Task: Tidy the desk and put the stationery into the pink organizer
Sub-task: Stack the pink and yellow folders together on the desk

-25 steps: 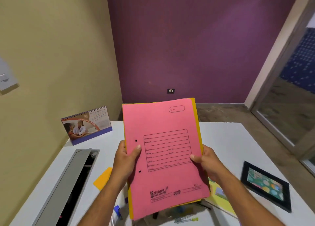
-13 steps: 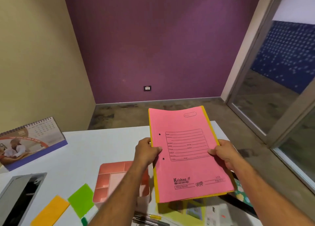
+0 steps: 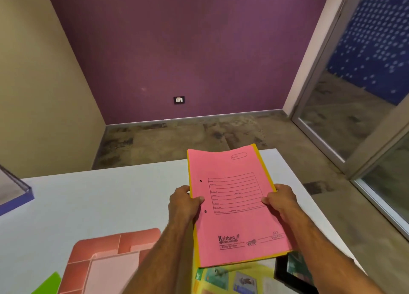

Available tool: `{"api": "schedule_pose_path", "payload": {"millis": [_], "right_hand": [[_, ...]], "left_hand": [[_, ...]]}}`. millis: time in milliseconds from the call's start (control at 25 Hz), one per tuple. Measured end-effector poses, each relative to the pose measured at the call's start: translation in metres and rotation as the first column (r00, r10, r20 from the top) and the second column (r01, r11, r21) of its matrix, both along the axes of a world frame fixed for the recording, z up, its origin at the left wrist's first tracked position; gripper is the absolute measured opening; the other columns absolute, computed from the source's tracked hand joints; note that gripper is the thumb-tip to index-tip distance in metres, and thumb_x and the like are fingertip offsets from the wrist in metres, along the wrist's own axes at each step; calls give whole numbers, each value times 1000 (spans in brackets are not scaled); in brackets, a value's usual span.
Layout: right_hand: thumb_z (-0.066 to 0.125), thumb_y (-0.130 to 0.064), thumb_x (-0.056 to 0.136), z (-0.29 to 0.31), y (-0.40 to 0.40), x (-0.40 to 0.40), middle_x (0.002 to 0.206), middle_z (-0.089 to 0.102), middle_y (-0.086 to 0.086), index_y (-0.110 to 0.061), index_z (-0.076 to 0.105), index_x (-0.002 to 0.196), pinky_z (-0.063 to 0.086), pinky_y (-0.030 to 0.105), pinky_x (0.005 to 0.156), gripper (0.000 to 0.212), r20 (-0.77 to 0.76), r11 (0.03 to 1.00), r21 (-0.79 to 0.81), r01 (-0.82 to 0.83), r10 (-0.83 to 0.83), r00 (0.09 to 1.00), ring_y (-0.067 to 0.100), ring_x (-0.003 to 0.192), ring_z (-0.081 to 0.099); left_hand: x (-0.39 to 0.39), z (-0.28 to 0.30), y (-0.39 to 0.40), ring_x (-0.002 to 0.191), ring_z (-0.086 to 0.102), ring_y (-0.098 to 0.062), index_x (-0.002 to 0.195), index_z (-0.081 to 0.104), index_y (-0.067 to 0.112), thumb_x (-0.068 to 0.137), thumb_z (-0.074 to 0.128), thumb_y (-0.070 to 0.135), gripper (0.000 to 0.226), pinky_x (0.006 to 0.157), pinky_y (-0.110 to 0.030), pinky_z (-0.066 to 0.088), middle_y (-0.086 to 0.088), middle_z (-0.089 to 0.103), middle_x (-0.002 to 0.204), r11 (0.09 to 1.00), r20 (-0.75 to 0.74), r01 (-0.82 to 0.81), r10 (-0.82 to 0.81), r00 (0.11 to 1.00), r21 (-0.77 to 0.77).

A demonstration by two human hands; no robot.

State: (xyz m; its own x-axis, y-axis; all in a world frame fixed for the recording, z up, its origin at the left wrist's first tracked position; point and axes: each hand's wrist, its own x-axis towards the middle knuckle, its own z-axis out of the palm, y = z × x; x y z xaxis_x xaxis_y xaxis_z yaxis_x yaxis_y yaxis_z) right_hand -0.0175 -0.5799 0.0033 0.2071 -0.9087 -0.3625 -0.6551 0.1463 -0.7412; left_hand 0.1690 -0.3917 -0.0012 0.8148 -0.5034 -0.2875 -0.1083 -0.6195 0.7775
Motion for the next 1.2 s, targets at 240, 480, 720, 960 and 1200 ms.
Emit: {"api": "schedule_pose_path", "payload": {"millis": [240,480,720,960,1200], "right_hand": [[71,-1,70,-31,-12,9,84,71,8,-18,64,81,56,34,75,21,-44,1000,5,-25,26,999,28,78,67],[75,-1,70,-45,-18,22,87,71,7,-20,63,82,56,39,82,26,-49,999,-18,-49,48,998,29,83,66],[79,-5,73,-58,-22,33,89,65,3,-19,58,89,54,38,85,29,-65,997,-64,-51,46,997,28,85,64],[76,-16,77,-72,-23,41,89,66,2,-18,60,90,47,26,68,21,-146,980,-171,-97,72,987,22,75,60],[71,-47,73,-80,-22,42,93,62,5,-22,59,86,52,39,78,31,-403,964,-218,-154,55,914,26,85,57]], "left_hand": [[8,-32,-15,90,70,-24,117,65,17,80,78,34,43,87,-42,57,-5,73,106,997,38,16,-18,999,70],[17,-51,-22,92,68,-24,116,64,15,86,74,31,36,86,-39,54,-5,71,112,997,33,-5,3,999,74],[28,-64,-25,81,60,-17,110,65,17,88,72,31,27,84,-38,53,-3,72,110,998,46,-21,18,999,65],[36,-71,-27,82,64,-19,110,66,21,89,69,40,28,79,-39,54,0,72,105,994,112,-25,14,994,102],[37,-73,-24,78,62,-20,93,60,18,89,64,48,30,71,-38,53,-3,65,96,978,172,-40,4,985,204]]}}
